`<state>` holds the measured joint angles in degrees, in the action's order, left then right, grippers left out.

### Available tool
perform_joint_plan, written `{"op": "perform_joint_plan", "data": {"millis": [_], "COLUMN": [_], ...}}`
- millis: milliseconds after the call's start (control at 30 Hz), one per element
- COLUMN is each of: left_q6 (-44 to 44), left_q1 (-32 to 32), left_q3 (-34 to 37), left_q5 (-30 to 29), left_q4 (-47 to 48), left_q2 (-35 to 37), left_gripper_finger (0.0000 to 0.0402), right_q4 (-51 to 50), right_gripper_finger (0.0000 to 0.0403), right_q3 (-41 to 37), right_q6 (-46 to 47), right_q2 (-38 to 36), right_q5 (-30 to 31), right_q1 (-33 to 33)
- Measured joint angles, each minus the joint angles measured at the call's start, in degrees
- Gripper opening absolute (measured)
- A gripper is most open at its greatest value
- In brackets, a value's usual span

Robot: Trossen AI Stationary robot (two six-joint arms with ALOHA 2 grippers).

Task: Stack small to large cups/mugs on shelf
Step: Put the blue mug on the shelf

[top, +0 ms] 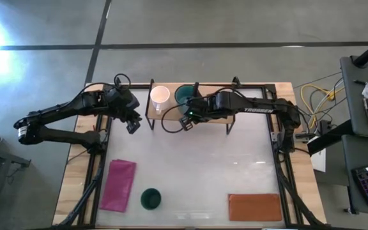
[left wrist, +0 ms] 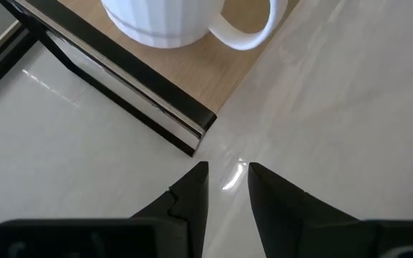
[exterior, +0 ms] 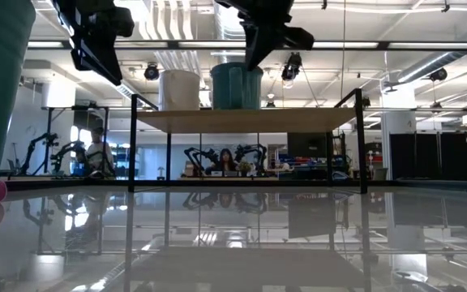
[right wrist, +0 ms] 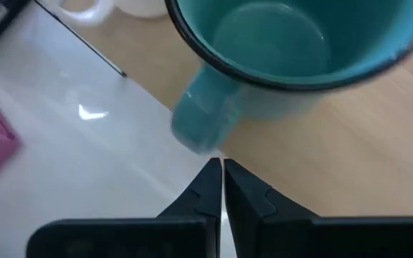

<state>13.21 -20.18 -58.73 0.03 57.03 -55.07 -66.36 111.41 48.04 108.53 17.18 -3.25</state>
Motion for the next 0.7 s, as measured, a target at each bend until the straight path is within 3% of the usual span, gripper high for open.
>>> {"op": "perform_joint_plan", "data": {"millis": [700], "left_q6": [0.02], "left_q1": [0.0], "left_q3": [0.09], "left_q5": [-0.02], "left_q4": [-0.02], "left_q2": [0.0], "left_gripper_finger": [0.0085], "right_q4": [3.52], "right_gripper_finger": [0.0009], "right_q3": [1.17], "right_q6": [-0.6], "right_q2": [0.04], "right_q5": [0.91], "right_q1": [0.24]}}
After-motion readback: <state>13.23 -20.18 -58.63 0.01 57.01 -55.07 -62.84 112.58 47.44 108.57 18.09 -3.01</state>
